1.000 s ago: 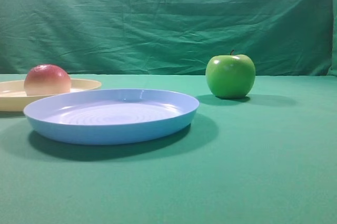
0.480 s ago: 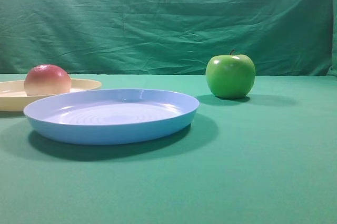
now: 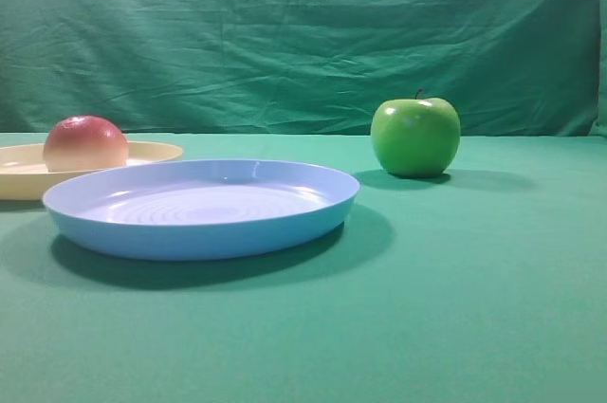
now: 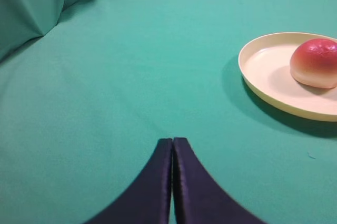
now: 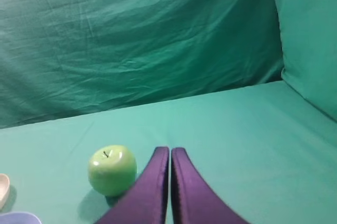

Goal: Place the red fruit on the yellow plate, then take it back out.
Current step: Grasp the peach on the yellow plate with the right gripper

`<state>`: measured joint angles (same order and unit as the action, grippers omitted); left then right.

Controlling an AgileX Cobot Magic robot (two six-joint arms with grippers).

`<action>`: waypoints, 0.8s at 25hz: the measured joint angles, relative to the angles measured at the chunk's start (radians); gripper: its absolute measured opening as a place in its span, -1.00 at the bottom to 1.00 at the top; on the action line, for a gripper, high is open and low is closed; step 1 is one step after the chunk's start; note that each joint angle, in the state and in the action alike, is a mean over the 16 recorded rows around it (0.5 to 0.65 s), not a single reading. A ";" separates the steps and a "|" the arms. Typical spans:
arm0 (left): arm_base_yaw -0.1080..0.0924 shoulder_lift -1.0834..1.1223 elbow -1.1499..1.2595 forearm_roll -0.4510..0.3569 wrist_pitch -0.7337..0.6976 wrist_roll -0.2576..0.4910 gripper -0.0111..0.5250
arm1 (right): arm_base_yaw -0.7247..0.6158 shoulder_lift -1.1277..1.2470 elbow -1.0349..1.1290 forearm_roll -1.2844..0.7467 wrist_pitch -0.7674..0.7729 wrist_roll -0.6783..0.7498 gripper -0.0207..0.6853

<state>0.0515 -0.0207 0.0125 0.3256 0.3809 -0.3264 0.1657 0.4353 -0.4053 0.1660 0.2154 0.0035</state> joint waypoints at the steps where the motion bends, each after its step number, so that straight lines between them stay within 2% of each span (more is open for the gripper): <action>1: 0.000 0.000 0.000 0.000 0.000 0.000 -0.96 | 0.007 0.032 -0.030 0.000 0.009 0.000 -0.94; 10: 0.000 0.000 0.000 0.000 0.000 0.000 -0.96 | 0.107 0.231 -0.194 0.000 0.017 0.000 -0.94; 20: 0.000 0.000 0.000 0.000 0.000 0.000 -0.96 | 0.300 0.421 -0.257 0.000 -0.056 -0.017 -0.94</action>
<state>0.0515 -0.0207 0.0125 0.3256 0.3809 -0.3264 0.4657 0.8567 -0.6620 0.1656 0.1598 -0.0131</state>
